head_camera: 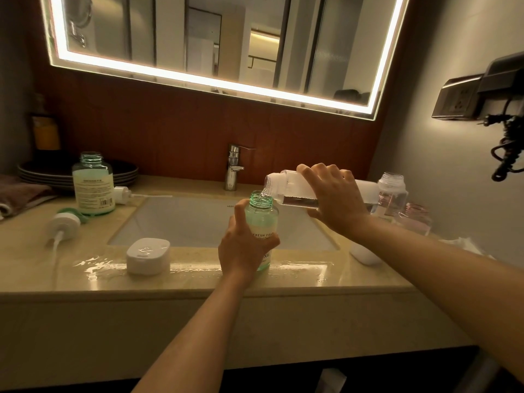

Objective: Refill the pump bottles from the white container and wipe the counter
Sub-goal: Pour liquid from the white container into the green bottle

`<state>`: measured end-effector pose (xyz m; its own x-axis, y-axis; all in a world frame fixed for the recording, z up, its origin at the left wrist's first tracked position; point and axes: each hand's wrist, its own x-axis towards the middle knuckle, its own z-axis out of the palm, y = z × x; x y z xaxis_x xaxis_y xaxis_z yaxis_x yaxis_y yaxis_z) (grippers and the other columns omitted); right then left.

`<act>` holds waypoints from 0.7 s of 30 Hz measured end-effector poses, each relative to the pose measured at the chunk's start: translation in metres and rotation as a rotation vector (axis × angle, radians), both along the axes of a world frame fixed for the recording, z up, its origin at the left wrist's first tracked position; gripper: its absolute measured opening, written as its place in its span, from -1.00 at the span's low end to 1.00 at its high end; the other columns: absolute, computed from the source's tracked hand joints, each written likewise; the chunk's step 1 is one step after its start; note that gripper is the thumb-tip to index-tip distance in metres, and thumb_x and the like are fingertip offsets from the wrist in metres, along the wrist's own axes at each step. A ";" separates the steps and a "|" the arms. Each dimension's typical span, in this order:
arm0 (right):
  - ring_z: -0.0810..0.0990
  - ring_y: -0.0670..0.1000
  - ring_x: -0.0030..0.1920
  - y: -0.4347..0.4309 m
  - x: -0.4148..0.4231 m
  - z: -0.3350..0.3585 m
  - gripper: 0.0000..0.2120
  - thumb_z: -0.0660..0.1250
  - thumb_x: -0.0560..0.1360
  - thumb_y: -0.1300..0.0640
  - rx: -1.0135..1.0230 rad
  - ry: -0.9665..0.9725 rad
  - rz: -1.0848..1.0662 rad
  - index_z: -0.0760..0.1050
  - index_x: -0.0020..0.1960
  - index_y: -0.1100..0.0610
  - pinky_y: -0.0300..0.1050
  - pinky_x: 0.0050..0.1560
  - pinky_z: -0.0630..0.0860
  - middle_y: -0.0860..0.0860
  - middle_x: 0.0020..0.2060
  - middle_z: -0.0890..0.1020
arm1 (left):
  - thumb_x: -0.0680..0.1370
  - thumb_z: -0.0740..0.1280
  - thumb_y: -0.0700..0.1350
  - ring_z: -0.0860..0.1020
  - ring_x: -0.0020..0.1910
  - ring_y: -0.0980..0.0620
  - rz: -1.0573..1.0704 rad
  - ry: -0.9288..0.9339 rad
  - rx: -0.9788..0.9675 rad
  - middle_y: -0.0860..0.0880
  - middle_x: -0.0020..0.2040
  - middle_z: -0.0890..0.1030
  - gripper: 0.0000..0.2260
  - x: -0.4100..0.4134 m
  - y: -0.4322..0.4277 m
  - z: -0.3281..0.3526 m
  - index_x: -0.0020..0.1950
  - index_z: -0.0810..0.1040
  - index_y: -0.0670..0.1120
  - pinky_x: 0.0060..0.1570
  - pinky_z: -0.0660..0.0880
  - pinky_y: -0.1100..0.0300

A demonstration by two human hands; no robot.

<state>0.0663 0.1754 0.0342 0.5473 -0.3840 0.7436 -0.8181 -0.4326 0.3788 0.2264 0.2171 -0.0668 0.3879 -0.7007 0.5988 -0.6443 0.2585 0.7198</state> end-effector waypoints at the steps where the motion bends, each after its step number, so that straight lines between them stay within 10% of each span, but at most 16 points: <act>1: 0.56 0.22 -0.08 0.000 0.000 0.000 -0.23 0.62 0.10 0.13 -0.001 0.005 -0.001 0.38 0.23 0.16 0.17 -0.05 0.51 0.19 -0.02 0.57 | 0.30 0.50 0.04 0.40 -0.10 0.05 0.002 0.001 0.003 -0.09 0.15 0.50 -0.26 0.000 0.000 0.000 0.20 0.00 0.15 -0.20 0.39 0.21; 21: 0.56 0.20 -0.08 -0.005 -0.001 0.001 -0.21 0.62 0.12 0.09 -0.014 0.026 0.010 0.32 0.24 0.11 0.14 -0.07 0.52 0.18 -0.02 0.57 | 0.30 0.50 0.04 0.40 -0.10 0.04 -0.006 0.002 0.003 -0.10 0.15 0.49 -0.26 0.000 0.003 0.000 0.21 0.00 0.15 -0.19 0.40 0.19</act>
<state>0.0655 0.1707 0.0350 0.5704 -0.3683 0.7341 -0.8036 -0.4350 0.4062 0.2266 0.2197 -0.0665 0.3847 -0.7050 0.5958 -0.6416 0.2598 0.7217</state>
